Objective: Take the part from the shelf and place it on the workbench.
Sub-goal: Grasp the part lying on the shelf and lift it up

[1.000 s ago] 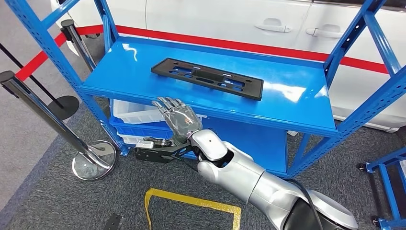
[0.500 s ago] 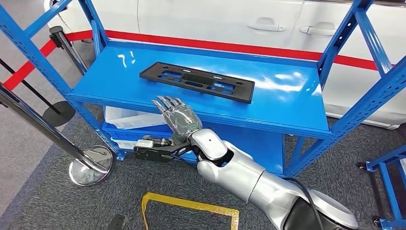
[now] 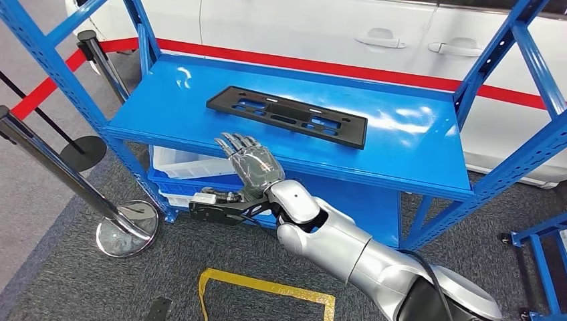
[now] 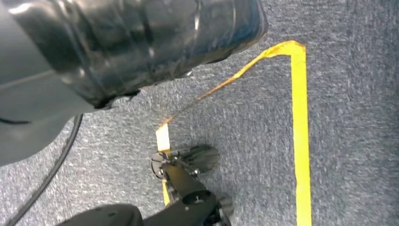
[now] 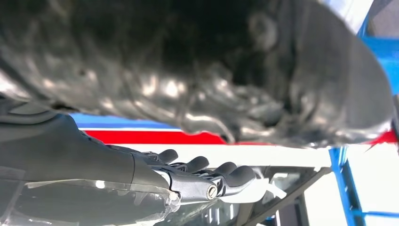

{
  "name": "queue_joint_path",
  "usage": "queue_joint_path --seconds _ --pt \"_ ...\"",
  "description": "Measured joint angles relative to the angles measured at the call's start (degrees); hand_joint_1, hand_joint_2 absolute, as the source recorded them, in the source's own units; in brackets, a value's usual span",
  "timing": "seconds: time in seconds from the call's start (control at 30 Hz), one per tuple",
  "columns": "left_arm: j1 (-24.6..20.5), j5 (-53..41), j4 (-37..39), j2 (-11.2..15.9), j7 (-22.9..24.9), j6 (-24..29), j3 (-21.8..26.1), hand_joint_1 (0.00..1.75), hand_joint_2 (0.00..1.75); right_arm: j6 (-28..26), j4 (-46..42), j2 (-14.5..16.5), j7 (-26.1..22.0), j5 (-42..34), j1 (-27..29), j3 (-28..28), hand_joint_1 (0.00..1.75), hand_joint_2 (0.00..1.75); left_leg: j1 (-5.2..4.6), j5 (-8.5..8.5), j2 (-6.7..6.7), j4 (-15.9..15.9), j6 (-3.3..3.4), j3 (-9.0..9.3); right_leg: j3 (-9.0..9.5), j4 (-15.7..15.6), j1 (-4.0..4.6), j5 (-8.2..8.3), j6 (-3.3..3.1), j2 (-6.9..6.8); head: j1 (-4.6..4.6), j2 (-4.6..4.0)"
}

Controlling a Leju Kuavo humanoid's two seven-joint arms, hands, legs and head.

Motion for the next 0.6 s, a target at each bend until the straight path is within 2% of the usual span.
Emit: queue_joint_path --seconds 0.03,0.07,0.1,0.17,0.23,0.27,0.33,0.37,0.4,0.43,0.47,0.53,0.57,0.6 --pt "-0.03 -0.01 0.0 -0.01 -0.01 0.02 -0.03 0.0 0.0 -0.7 -0.01 -0.02 0.33 0.31 -0.1 -0.04 0.0 0.0 -0.03 -0.23 -0.04 0.16 -0.22 0.1 1.91 -3.8 0.11 1.32 -0.12 0.01 -0.02 0.0" --pt "-0.06 -0.03 0.0 -0.01 -0.02 0.06 -0.1 0.0 0.0 -1.45 0.0 -0.03 0.64 0.7 -0.2 -0.1 0.0 0.0 -0.08 -0.4 -0.06 0.21 -0.47 0.14 3.23 -6.37 0.2 1.93 -0.25 0.04 -0.04 0.0" --pt "-0.08 -0.05 0.0 -0.01 -0.03 0.09 -0.2 0.0 0.0 -2.17 0.03 -0.07 0.92 1.07 -0.27 -0.16 0.0 0.0 -0.1 -0.5 -0.06 0.19 -0.75 0.15 3.88 -7.62 0.35 1.88 -0.35 0.1 -0.06 0.0" --pt "-0.1 -0.08 0.0 -0.01 -0.06 0.13 -0.41 0.0 0.0 -3.32 0.21 -0.15 1.23 1.45 -0.35 -0.29 0.0 0.0 -0.05 -0.52 -0.03 -0.08 -1.38 0.28 4.15 -8.07 0.5 1.81 -0.75 0.21 -0.12 0.0" --pt "-0.09 -0.03 0.0 -0.05 -0.08 0.13 -0.5 0.0 0.0 -4.19 0.5 -0.2 1.33 1.41 -0.36 -0.48 0.0 0.0 0.1 -1.34 0.06 0.88 -1.9 0.01 4.62 -8.71 0.37 1.98 -1.33 0.22 -0.21 0.0" --pt "-0.11 0.02 0.0 -0.09 -0.07 0.13 -0.55 0.0 0.0 -4.58 0.66 -0.2 1.34 1.34 -0.38 -0.64 0.0 0.0 0.12 -2.42 0.09 2.8 -2.08 -0.87 4.88 -9.01 0.26 2.03 -1.61 0.17 -0.29 0.0" --pt "-0.13 0.08 0.0 -0.15 0.04 0.13 -0.72 0.0 0.0 -5.19 1.09 -0.21 1.43 1.27 -0.35 -0.98 0.0 0.0 0.14 -5.43 0.13 9.64 -2.36 -4.35 5.13 -9.16 0.29 1.92 -1.99 0.09 -0.41 0.0" --pt "-0.08 0.11 0.0 -0.15 0.16 0.13 -0.79 0.0 0.0 -5.32 1.36 -0.24 1.51 1.27 -0.28 -1.1 0.0 0.0 0.14 -6.47 0.13 13.04 -2.47 -6.24 5.17 -9.12 0.36 1.82 -2.14 0.07 -0.42 0.0" --pt "0.0 0.14 0.0 -0.15 0.31 0.12 -0.84 0.0 0.0 -5.36 1.63 -0.28 1.59 1.27 -0.15 -1.15 0.0 0.0 0.14 -6.65 0.13 15.06 -2.54 -7.52 5.22 -9.05 0.42 1.71 -2.23 0.08 -0.41 0.0" --pt "0.09 0.15 0.0 -0.15 0.48 0.09 -0.85 0.0 0.0 -5.36 1.89 -0.32 1.64 1.27 -0.01 -1.16 0.0 0.0 0.14 -5.71 0.13 14.95 -2.54 -7.8 5.3 -8.94 0.44 1.57 -2.27 0.12 -0.42 0.0" --pt "0.12 0.16 0.0 -0.15 0.61 0.04 -0.85 0.0 0.0 -5.35 2.09 -0.35 1.66 1.27 0.1 -1.16 0.0 0.0 0.14 -3.8 0.14 12.61 -2.47 -6.98 5.41 -8.78 0.44 1.39 -2.25 0.18 -0.43 0.0" --pt "0.02 0.15 0.0 -0.16 0.81 -0.05 -0.86 0.0 0.0 -5.34 2.39 -0.39 1.67 1.29 0.19 -1.19 0.0 0.0 0.04 -0.02 0.16 5.23 -2.18 -3.76 5.56 -8.39 0.53 0.89 -1.99 0.25 -0.43 0.0" --pt "-0.06 0.15 0.0 -0.16 0.88 -0.08 -0.88 0.0 0.0 -5.35 2.52 -0.42 1.69 1.3 0.19 -1.2 0.0 0.0 -0.08 0.88 0.13 2.47 -1.96 -2.49 5.54 -8.22 0.6 0.69 -1.79 0.27 -0.41 0.0" --pt "-0.11 0.15 0.0 -0.17 0.96 -0.09 -0.9 0.0 0.0 -5.35 2.66 -0.46 1.72 1.31 0.22 -1.22 0.0 0.0 -0.21 1.06 0.09 0.98 -1.76 -1.81 5.5 -8.14 0.68 0.59 -1.57 0.28 -0.37 0.0"
